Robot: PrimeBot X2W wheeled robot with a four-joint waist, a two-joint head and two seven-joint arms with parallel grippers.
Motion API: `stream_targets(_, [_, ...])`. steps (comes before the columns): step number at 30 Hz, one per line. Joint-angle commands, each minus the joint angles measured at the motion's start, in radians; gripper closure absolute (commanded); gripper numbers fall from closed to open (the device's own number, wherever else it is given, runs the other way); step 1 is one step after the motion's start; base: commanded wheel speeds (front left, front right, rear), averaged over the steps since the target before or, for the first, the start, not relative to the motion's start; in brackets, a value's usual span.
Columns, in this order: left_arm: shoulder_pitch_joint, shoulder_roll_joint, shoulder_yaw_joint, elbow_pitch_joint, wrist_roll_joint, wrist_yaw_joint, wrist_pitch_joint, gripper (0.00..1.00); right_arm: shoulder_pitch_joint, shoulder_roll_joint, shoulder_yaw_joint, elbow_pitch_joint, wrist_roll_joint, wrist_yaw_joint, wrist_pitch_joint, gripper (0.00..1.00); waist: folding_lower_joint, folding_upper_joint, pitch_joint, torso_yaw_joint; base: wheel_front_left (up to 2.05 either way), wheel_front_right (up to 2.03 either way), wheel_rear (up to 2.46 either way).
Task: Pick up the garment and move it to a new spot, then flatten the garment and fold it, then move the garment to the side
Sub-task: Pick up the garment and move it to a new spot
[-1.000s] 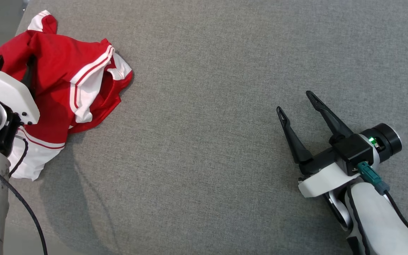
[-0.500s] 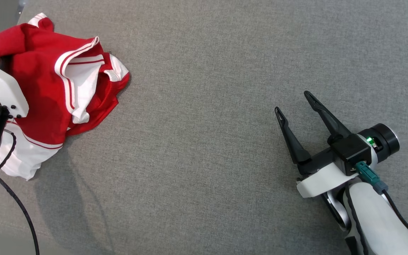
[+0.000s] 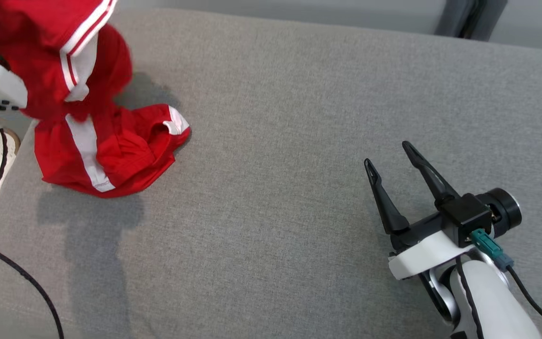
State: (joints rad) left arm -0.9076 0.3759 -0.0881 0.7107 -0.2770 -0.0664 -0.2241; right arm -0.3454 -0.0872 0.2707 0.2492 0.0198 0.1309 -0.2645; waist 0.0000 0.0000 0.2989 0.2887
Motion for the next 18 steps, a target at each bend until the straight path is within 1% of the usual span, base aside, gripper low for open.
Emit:
stream_targets(1, [0.015, -0.002, -0.002, -0.053, 0.006, 0.004, -0.018, 1.0, 0.018, 0.004, -0.008, 0.005, 0.012, 0.0, -0.002, 0.0, 0.0, 0.0, -0.041, -0.01, 0.0, 0.0, 0.0])
stream_targets(2, [0.03, -0.013, -0.003, -0.126, 0.003, 0.005, -0.027, 1.0, 0.029, 0.011, -0.016, 0.003, 0.021, 0.0, -0.002, 0.0, 0.0, 0.0, -0.061, -0.021, 0.0, 0.0, 0.0])
stream_targets(4, [0.047, -0.028, -0.009, -0.202, 0.002, 0.002, -0.034, 1.0, 0.041, 0.019, -0.029, -0.003, 0.026, 0.0, -0.002, 0.0, 0.0, 0.0, -0.082, -0.037, 0.0, 0.0, 0.0])
stream_targets(7, [0.082, -0.054, -0.02, -0.294, -0.011, 0.009, -0.026, 1.0, 0.058, 0.027, -0.056, -0.013, 0.033, 0.0, -0.002, 0.0, 0.0, 0.0, -0.109, -0.069, 0.0, 0.0, 0.0])
stream_targets(11, [0.131, -0.093, -0.044, -0.417, -0.035, 0.01, 0.016, 1.0, 0.071, 0.032, -0.098, -0.035, 0.034, 0.0, -0.002, 0.0, 0.0, 0.0, -0.135, -0.124, 0.0, 0.0, 0.0])
stream_targets(12, [0.131, -0.093, -0.044, -0.417, -0.035, 0.01, 0.016, 1.0, 0.071, 0.032, -0.098, -0.035, 0.034, 0.0, -0.002, 0.0, 0.0, 0.0, -0.135, -0.124, 0.0, 0.0, 0.0])
stream_targets(15, [0.175, -0.126, -0.073, -0.502, -0.056, 0.0, 0.048, 1.0, 0.076, 0.033, -0.121, -0.048, 0.033, 0.0, -0.002, 0.0, 0.0, 0.0, -0.147, -0.176, 0.0, 0.0, 0.0])
stream_targets(18, [0.217, -0.144, -0.107, -0.577, -0.067, -0.007, 0.08, 1.0, 0.076, 0.033, -0.145, -0.059, 0.02, 0.0, -0.002, 0.0, 0.0, 0.0, -0.148, -0.231, 0.0, 0.0, 0.0])
